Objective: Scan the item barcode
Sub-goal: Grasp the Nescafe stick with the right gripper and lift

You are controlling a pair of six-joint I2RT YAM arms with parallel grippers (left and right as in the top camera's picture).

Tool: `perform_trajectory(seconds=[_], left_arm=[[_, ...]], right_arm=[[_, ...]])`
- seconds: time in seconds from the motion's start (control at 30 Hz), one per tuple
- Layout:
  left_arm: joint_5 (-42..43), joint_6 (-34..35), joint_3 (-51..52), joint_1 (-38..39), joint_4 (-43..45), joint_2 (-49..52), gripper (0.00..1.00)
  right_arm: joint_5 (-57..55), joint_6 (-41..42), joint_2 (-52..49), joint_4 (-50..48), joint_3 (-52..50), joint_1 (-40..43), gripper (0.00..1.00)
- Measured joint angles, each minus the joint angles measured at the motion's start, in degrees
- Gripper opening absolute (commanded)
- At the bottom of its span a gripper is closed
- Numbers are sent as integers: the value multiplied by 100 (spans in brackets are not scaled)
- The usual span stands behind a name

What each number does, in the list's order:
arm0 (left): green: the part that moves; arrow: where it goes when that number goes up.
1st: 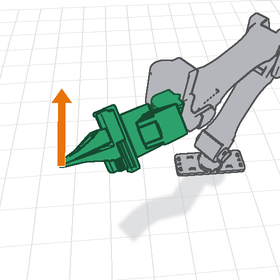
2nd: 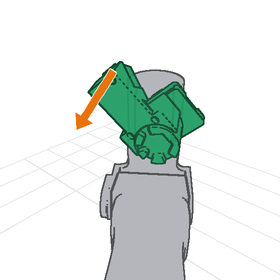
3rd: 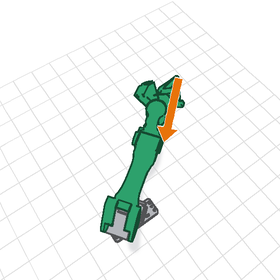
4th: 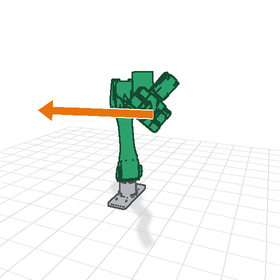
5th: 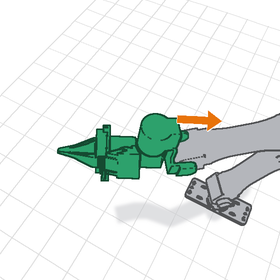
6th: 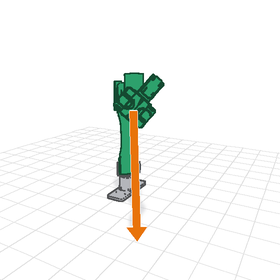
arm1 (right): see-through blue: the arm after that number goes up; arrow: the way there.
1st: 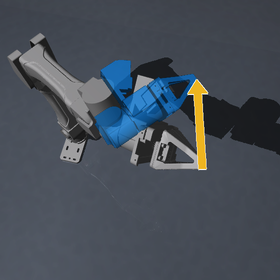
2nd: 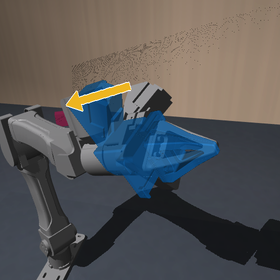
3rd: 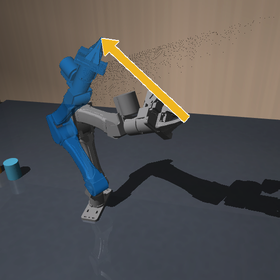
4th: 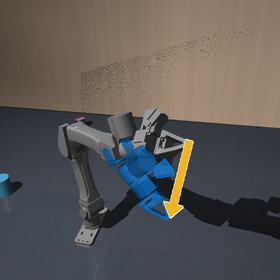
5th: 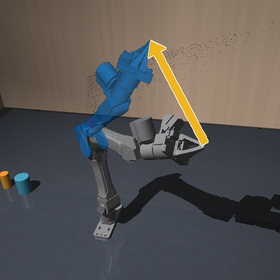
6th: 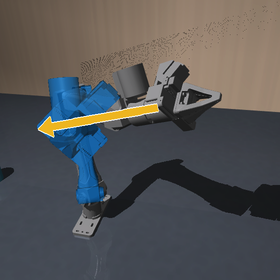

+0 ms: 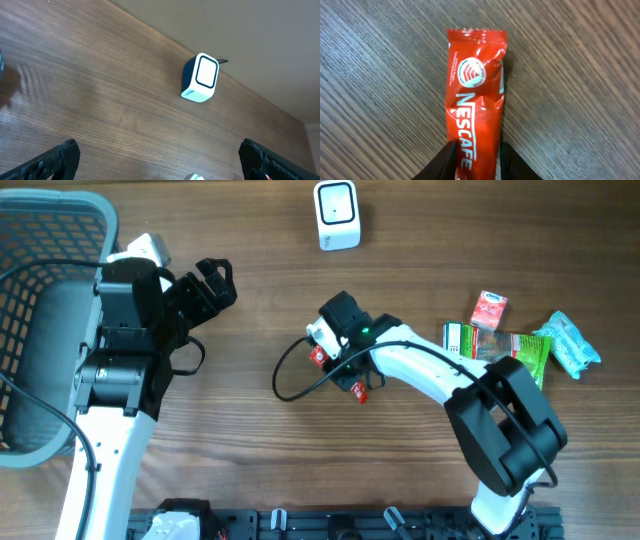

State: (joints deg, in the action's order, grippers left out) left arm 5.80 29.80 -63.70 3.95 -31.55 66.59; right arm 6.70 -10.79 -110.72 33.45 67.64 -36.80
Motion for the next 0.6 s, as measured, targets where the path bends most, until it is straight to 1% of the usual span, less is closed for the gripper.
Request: perform_trajectory(seconds=[0.17,0.2,0.27,0.33,0.4,0.47,0.57,0.6], left_arm=[[0,0,0,0,0,0,100],[0,0,0,0,0,0,100],[0,0,0,0,0,0,100],[2,0,0,0,0,0,100],[0,0,0,0,0,0,100],[2,0,0,0,0,0,100],[2,0,0,0,0,0,100],[0,0,0,0,0,0,100]], right_arm=[[39,0,-61,-186,0,-2,30],[44,0,-68,-199,0,-2,34],[81,-17,-68,-201,2,-2,52],[122,-72,-74,-221,22,-13,56],[140,-81,-83,-225,37,-31,56],[138,-85,-83,-229,39,-28,54],[98,-92,-83,-232,39,-28,41],[85,-98,-85,-223,39,-24,40]])
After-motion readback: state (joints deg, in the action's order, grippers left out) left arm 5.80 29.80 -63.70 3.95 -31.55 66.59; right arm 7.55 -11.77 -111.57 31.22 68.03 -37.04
